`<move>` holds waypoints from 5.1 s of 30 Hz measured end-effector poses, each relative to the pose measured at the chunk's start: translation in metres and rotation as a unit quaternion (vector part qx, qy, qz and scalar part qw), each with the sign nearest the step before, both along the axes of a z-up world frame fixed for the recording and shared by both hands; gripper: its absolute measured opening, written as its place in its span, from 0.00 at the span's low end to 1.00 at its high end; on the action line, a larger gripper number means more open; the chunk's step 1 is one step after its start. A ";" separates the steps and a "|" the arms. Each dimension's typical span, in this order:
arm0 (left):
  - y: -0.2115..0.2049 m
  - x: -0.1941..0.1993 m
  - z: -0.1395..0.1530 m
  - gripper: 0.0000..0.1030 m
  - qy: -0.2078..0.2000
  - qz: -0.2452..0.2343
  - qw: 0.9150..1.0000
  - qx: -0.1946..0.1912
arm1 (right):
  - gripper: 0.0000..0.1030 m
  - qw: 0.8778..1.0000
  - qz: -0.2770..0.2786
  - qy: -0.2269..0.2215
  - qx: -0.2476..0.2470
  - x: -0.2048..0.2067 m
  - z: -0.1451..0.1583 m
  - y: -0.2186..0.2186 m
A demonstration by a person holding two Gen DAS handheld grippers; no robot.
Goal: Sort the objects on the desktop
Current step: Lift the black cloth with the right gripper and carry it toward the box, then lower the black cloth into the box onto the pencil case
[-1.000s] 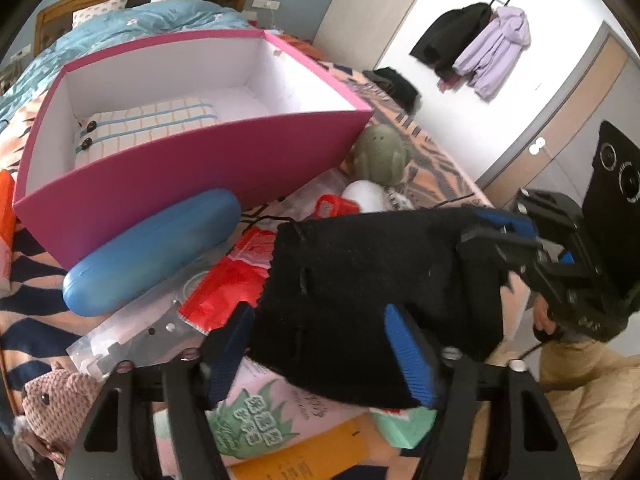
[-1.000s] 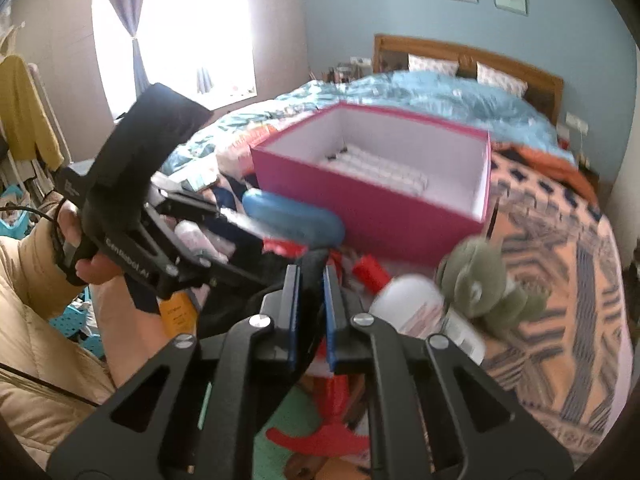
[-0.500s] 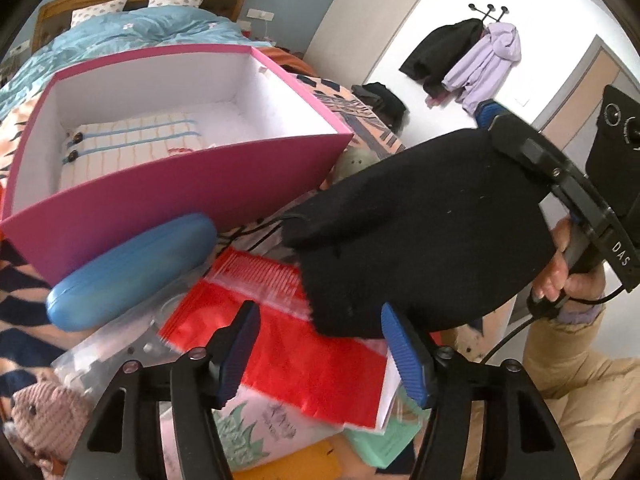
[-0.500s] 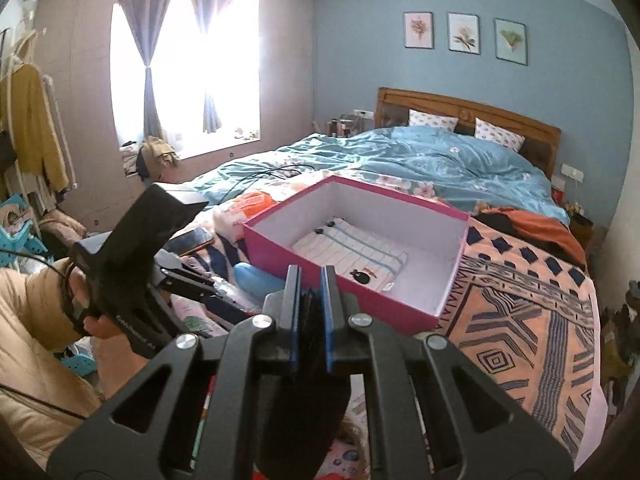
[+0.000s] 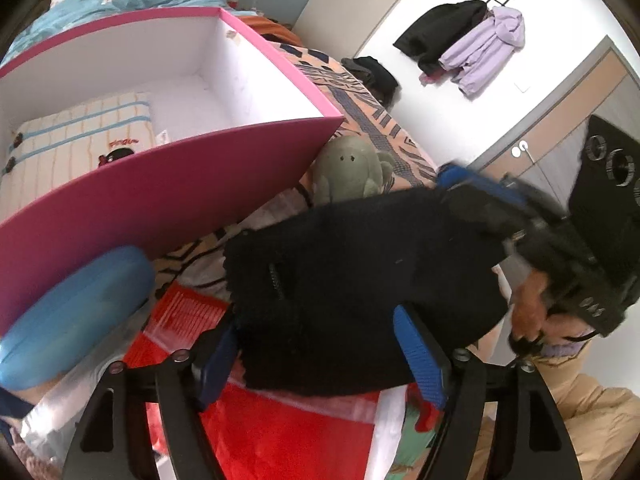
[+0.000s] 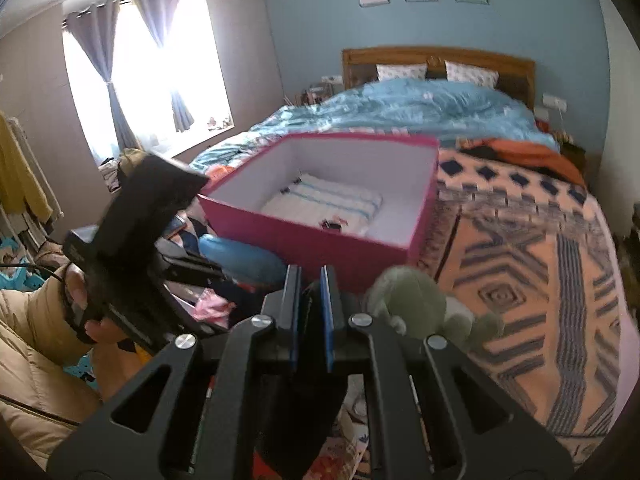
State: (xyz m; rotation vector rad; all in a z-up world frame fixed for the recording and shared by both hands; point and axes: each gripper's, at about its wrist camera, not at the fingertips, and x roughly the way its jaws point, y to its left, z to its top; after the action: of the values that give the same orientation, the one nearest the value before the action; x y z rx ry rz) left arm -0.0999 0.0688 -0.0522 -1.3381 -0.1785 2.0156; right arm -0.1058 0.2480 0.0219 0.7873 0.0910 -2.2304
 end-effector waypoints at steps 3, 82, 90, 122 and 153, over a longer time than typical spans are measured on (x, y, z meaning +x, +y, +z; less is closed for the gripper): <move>0.006 -0.001 -0.001 0.73 0.001 -0.010 1.000 -0.005 | 0.12 0.999 -0.019 -0.028 0.003 -0.005 -0.015 0.005; -0.100 -0.047 0.133 0.17 0.199 0.177 0.961 -0.075 | 0.11 0.994 0.090 0.061 -0.008 -0.091 0.079 -0.119; -0.106 -0.069 0.124 0.17 0.185 0.186 0.962 -0.081 | 0.11 0.994 0.092 0.052 0.016 -0.109 0.069 -0.137; -0.127 -0.122 0.088 0.17 0.154 0.218 0.957 -0.116 | 0.11 0.993 0.086 0.013 0.083 -0.170 0.028 -0.182; -0.146 -0.152 0.053 0.17 0.114 0.241 0.953 -0.140 | 0.11 0.985 0.075 -0.051 0.147 -0.213 -0.013 -0.216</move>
State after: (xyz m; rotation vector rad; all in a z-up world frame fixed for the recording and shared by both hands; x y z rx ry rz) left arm -0.2520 -0.0769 0.0005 -1.3049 -0.1237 2.6747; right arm -0.3189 0.0315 0.0091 1.0166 0.4239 -2.0561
